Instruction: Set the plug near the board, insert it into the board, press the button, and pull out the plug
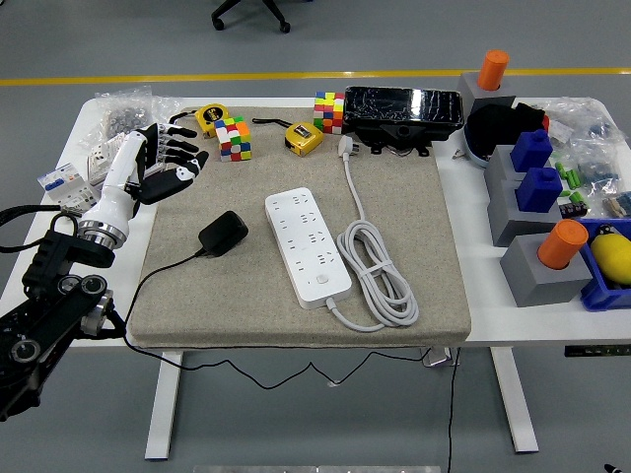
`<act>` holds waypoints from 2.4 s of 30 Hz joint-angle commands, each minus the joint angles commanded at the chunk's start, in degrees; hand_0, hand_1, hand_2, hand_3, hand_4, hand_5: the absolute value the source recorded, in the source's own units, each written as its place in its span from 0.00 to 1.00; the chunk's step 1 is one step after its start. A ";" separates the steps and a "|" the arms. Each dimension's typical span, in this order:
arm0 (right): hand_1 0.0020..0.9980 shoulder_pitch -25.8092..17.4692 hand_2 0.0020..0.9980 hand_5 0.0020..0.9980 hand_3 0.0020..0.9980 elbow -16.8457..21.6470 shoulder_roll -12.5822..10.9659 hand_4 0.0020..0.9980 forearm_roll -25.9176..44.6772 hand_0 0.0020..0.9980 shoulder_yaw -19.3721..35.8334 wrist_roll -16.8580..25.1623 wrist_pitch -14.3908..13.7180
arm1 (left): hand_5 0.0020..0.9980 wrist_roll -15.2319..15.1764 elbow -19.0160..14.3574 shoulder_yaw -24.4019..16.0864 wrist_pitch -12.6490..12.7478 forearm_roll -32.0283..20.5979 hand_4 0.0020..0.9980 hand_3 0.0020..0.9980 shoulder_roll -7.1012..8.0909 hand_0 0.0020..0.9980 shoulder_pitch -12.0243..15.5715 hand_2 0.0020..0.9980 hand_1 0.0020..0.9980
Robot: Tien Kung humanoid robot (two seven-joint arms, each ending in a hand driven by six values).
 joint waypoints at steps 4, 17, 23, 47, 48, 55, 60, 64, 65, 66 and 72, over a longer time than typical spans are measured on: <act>0.64 -0.02 0.63 0.43 0.55 -0.02 0.08 0.90 0.00 0.58 0.06 -0.01 0.03 | 0.19 0.03 0.01 -0.01 -0.02 0.01 0.75 0.58 -0.12 0.50 0.02 0.53 0.52; 0.64 -0.16 0.63 0.43 0.55 -0.59 0.27 0.90 0.23 0.58 0.14 0.01 0.01 | 0.19 0.21 0.23 0.19 -0.11 -0.04 0.75 0.58 -0.50 0.50 0.05 0.53 0.52; 0.64 -0.13 0.63 0.43 0.55 -0.51 0.27 0.90 0.16 0.58 0.10 0.01 0.02 | 0.19 0.24 0.10 0.09 -0.12 -0.08 0.75 0.58 -0.45 0.50 0.13 0.53 0.52; 0.64 -0.54 0.63 0.43 0.55 -0.63 0.33 0.90 0.05 0.58 0.20 0.00 0.02 | 0.19 0.24 0.10 0.05 -0.12 -0.08 0.75 0.58 -0.68 0.50 0.39 0.53 0.52; 0.64 -0.51 0.63 0.43 0.55 -0.63 0.32 0.90 0.02 0.58 0.20 -0.01 0.02 | 0.19 0.25 0.12 0.01 -0.12 -0.09 0.75 0.58 -0.69 0.50 0.37 0.53 0.52; 0.64 -0.54 0.63 0.43 0.55 -0.76 0.36 0.90 0.01 0.58 0.36 -0.03 0.02 | 0.19 0.28 0.15 0.10 -0.12 -0.07 0.75 0.58 -0.72 0.50 0.29 0.53 0.52; 0.64 -0.59 0.63 0.43 0.55 -0.72 0.37 0.90 0.00 0.58 0.37 -0.03 0.02 | 0.19 0.31 0.14 0.11 -0.13 -0.06 0.75 0.58 -0.76 0.50 0.31 0.53 0.52; 0.64 -0.62 0.63 0.43 0.55 -0.74 0.39 0.90 0.01 0.58 0.33 -0.02 0.03 | 0.19 0.32 0.13 0.11 -0.13 -0.06 0.75 0.58 -0.82 0.50 0.31 0.53 0.52; 0.64 -0.65 0.63 0.43 0.55 -0.74 0.38 0.90 0.03 0.58 0.29 -0.02 0.04 | 0.19 0.32 0.14 0.11 -0.13 -0.07 0.75 0.58 -0.84 0.50 0.33 0.53 0.52; 0.64 -0.67 0.63 0.43 0.55 -0.73 0.37 0.90 0.04 0.58 0.27 -0.02 0.04 | 0.19 0.32 0.14 0.12 -0.13 -0.06 0.75 0.58 -0.85 0.50 0.35 0.53 0.52; 0.64 -0.68 0.63 0.42 0.55 -0.79 0.37 0.90 0.09 0.58 0.28 -0.01 0.04 | 0.19 0.35 0.16 0.15 -0.14 -0.05 0.75 0.58 -0.93 0.50 0.32 0.53 0.52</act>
